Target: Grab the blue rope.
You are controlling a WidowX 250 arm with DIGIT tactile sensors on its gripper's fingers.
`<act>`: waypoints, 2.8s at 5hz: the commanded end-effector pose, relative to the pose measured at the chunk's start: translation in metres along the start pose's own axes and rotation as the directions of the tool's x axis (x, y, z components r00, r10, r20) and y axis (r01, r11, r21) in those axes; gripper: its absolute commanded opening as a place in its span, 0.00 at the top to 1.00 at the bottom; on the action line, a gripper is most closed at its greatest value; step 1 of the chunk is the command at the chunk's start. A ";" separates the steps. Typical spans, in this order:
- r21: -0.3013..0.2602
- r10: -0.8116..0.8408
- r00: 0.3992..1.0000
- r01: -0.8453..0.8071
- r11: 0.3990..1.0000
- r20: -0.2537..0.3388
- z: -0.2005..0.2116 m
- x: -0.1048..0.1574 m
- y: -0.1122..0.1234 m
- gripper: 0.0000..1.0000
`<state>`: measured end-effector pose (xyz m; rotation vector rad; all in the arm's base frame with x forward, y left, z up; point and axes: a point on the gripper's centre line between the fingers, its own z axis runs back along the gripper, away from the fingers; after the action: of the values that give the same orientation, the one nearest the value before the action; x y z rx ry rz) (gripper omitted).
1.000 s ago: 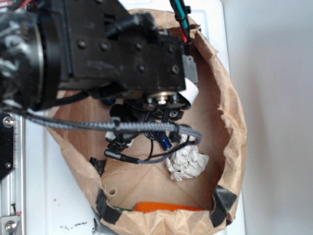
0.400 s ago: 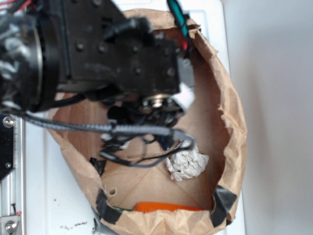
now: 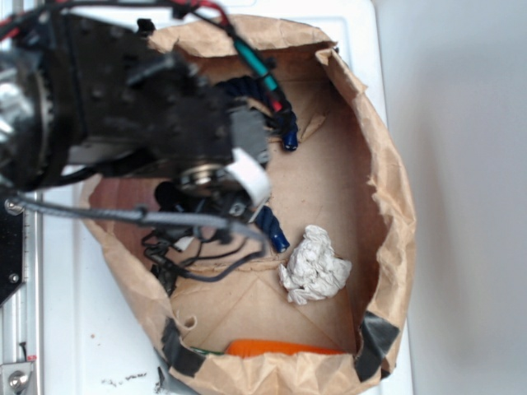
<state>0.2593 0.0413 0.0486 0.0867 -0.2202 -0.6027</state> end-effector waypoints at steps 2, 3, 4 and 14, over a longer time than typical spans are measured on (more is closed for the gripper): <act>0.099 -0.011 1.000 0.011 0.995 -0.003 -0.029 0.030 0.012 0.00; 0.079 0.006 1.000 -0.005 0.997 -0.016 -0.028 0.037 0.021 0.00; 0.073 -0.017 1.000 0.018 0.997 -0.025 -0.033 0.036 0.018 0.00; -0.005 0.115 0.990 -0.116 0.993 -0.083 0.003 0.033 0.026 1.00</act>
<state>0.2862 0.0381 0.0386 0.0464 -0.0637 -0.4917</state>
